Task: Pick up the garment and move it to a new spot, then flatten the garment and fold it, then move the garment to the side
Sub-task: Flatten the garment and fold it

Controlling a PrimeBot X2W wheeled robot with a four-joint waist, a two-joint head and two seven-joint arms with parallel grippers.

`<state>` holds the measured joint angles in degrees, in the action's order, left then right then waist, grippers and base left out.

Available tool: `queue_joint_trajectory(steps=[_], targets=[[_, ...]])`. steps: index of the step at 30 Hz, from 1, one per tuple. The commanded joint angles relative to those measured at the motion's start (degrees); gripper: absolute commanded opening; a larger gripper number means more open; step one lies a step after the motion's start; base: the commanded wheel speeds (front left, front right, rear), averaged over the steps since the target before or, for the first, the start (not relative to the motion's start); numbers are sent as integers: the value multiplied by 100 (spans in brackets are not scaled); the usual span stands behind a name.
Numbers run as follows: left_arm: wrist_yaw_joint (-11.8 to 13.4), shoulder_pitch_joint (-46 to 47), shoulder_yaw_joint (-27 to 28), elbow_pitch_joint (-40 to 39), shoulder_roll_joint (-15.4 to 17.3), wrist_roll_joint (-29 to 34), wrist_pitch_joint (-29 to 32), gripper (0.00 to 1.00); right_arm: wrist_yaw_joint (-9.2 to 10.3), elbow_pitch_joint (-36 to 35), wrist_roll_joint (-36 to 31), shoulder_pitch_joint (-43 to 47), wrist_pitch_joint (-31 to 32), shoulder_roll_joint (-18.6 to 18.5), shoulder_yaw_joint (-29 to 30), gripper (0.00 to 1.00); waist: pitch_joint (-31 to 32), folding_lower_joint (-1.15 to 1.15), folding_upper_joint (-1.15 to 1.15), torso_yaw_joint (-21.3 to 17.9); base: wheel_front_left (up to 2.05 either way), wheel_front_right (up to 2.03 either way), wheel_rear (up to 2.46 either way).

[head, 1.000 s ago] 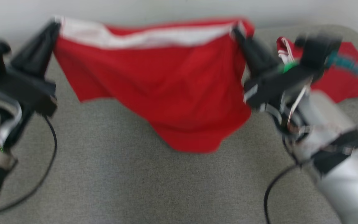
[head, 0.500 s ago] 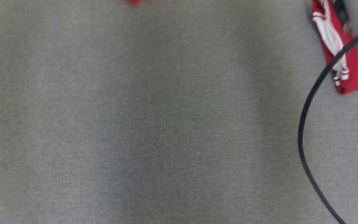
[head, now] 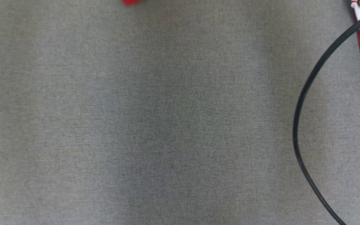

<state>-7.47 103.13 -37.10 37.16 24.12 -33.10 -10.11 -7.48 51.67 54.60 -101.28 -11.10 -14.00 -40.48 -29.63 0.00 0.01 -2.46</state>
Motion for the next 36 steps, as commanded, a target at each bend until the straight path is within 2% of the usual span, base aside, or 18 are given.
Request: queue_joint_trajectory(steps=[1,6,10,15,22,26,30,36], targets=[[5,-178,-53,40,14,-42,-82,0,-1,-87,80,141,-25,-68,-110,0,-143,0,-1,-22,0,0,0],[17,-711,-79,-126,116,-166,-338,0,-1,-737,474,723,74,-323,-686,0,-132,0,-1,-124,0,0,0],[185,-1550,-22,-655,320,-195,-432,0,-1,-1434,913,1520,-74,-664,-1062,0,27,0,-1,-230,0,0,0],[712,-3015,261,-1889,652,-535,-479,0,-1,-2312,1377,2639,-277,-1149,-1426,0,377,0,-1,-340,0,0,0],[1700,-5309,653,-3877,952,-937,-507,0,-1,-3322,1545,4139,-405,-1675,-1664,0,764,0,-1,-339,0,0,0],[2085,-6408,772,-4582,828,-866,-511,0,-1,-3837,1487,4895,-415,-1926,-1671,0,952,0,-1,-279,0,0,0],[2210,-7140,945,-4850,654,-765,-514,0,-1,-4199,1447,5428,-414,-2105,-1624,0,1094,0,-1,-247,0,0,0],[1980,-8504,1281,-4940,60,-552,-514,0,-1,-4731,1347,6472,-415,-2510,-1551,0,1421,0,-1,-207,0,0,0]])
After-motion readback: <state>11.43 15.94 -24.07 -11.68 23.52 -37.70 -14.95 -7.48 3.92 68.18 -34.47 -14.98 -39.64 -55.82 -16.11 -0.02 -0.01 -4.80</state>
